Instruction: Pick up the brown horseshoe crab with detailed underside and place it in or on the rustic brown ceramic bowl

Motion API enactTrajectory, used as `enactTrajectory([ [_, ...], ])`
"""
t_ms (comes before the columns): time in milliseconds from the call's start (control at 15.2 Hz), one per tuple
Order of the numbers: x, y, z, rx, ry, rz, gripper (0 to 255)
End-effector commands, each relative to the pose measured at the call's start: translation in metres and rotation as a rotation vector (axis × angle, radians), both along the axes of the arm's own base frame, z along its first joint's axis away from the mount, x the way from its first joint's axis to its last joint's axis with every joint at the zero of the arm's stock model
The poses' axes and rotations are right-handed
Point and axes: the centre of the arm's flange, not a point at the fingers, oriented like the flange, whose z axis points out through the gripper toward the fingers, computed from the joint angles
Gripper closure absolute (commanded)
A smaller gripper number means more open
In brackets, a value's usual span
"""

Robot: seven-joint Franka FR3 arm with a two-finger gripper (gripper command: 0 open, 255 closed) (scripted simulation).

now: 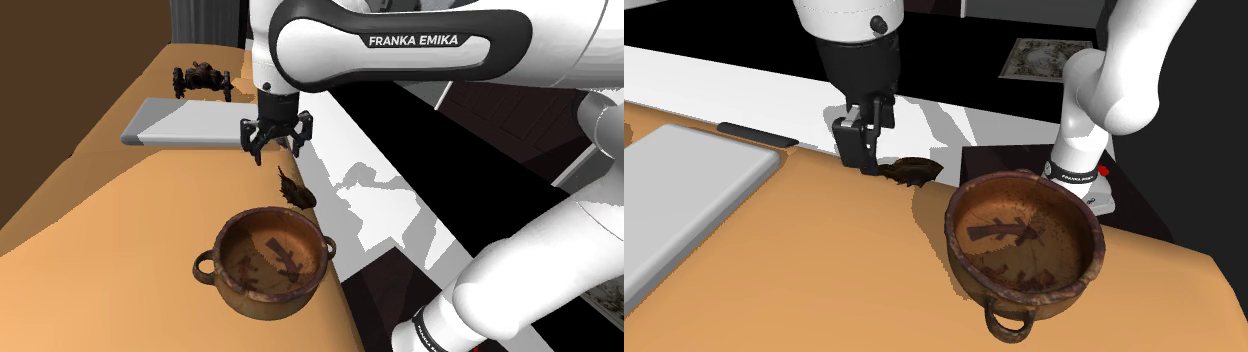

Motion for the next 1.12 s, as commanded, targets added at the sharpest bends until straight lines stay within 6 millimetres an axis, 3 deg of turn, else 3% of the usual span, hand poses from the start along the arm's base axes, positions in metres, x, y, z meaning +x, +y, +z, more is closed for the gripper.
enactTrajectory([
  [0, -0.011, -0.016, -0.014, 0.003, 0.012, 0.004, 0],
  [132, -0.022, -0.030, -0.025, 0.005, 0.022, 0.007, 0],
  [594, -0.022, -0.036, -0.062, 0.005, 0.022, 0.007, 0],
  [1056, -0.022, -0.037, -0.065, 0.005, 0.022, 0.007, 0],
])
